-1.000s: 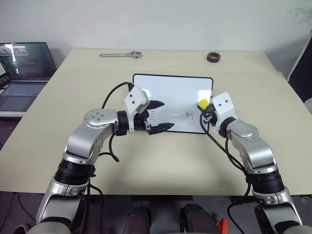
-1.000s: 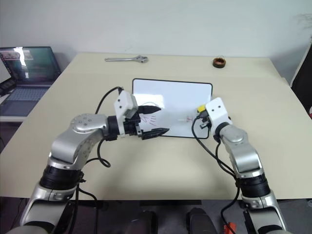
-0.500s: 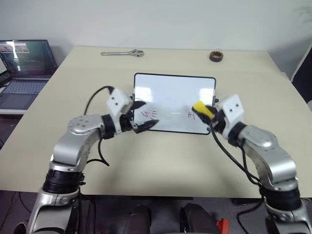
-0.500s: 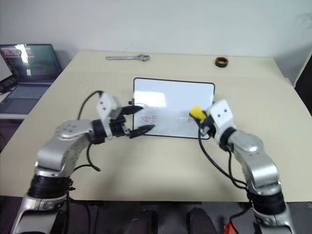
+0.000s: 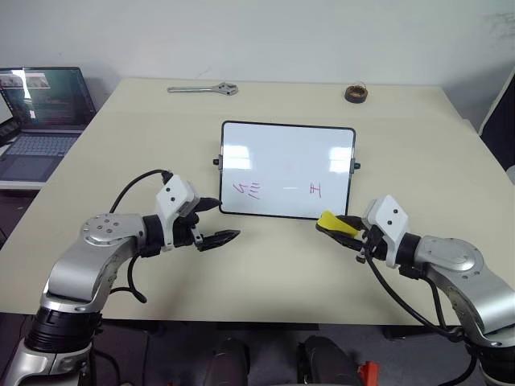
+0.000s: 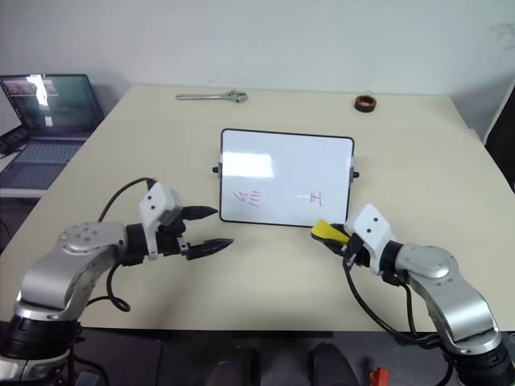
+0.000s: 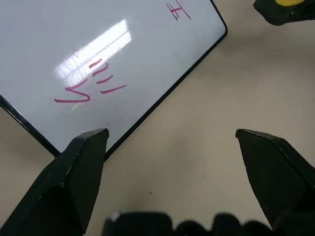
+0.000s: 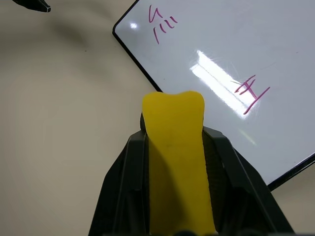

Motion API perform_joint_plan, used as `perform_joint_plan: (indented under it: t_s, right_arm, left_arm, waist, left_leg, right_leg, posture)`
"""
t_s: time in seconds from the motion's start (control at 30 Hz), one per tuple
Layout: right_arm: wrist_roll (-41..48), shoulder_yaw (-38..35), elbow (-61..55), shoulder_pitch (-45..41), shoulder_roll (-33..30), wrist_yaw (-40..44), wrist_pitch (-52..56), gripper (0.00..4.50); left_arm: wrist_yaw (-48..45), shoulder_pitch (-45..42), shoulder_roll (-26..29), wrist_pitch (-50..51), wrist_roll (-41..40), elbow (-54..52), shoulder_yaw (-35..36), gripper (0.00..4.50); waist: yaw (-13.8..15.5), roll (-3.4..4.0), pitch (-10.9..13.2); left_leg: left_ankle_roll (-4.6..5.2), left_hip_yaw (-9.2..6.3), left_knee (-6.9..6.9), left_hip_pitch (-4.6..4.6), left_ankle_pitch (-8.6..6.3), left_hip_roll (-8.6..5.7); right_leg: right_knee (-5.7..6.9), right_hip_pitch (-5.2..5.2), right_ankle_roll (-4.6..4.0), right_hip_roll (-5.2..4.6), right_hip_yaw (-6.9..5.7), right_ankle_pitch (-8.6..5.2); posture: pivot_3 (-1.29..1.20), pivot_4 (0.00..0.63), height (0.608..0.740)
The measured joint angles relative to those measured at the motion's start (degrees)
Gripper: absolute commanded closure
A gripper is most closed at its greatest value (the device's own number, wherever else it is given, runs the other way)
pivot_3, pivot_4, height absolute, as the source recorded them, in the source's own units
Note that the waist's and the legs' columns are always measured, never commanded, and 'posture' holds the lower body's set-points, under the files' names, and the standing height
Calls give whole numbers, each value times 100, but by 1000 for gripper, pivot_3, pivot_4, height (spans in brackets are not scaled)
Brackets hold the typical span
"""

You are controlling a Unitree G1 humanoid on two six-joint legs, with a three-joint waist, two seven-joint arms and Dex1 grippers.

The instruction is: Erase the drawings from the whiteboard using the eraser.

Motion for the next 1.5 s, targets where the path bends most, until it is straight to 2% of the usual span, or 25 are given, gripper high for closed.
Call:
perform_joint_plan:
  t_s: [0.3,0.43,0.6,0.73,1.03,1.2,1.3,1.5]
  right_arm:
    - [-103,109,88,-207,50,-146,-253,3395]
    - [-1051,608,1412,-1443,1061,-1089,-1084,3395]
    - [-1927,1011,3118,-2019,1537,-1762,-2068,3396]
    - [-2237,1104,3560,-2043,1400,-1681,-2408,3397]
    - [-2237,1245,3037,-1337,807,-683,-2090,3397]
    - [-2471,1125,3362,-1740,1274,-1457,-2090,3397]
    - [-2566,882,3520,-1987,1286,-1808,-2091,3397]
    - [-2683,958,3297,-1816,1032,-1513,-1941,3398]
  left_arm:
    - [-57,-36,2,26,-10,-207,-313,0]
    - [-76,-116,-49,-45,2,-189,-428,0]
    - [-105,-141,-93,-149,33,-92,-499,0]
    - [-140,-140,-90,-196,45,-61,-500,0]
    - [-151,-63,-81,-318,81,-49,-494,0]
    - [-154,-82,-90,-382,144,-7,-501,0]
    - [-157,-85,-93,-384,160,8,-505,0]
    - [-149,-83,-102,-381,160,7,-510,0]
  waist:
    - [9,-1,0]
    - [-91,-5,3]
    - [-42,-6,2]
    - [2,-8,1]
    - [15,-10,-1]
    - [-34,-10,0]
    - [-23,-10,-1]
    - [15,-13,-3]
  left_leg:
    - [0,0,0,2,0,-1]
    - [-2,12,-1,15,1,-5]
    - [-2,5,-2,-9,1,-1]
    - [0,8,0,-7,0,-3]
    - [2,4,4,38,1,-3]
    - [0,8,4,45,5,-1]
    - [0,7,4,40,6,-2]
    - [1,4,3,38,5,-1]
  right_leg:
    - [1,1,0,1,0,0]
    - [8,1,-4,7,6,3]
    - [1,-13,-3,6,1,1]
    - [-4,-5,4,-7,4,-3]
    - [9,31,0,-4,4,2]
    - [14,27,-14,12,9,12]
    - [12,27,-13,11,8,12]
    - [10,27,-12,6,5,13]
  posture:
    - [0,150,740]
    - [0,150,740]
    - [0,150,740]
    - [0,150,740]
    - [0,150,740]
    - [0,150,740]
    - [0,150,740]
    - [0,150,740]
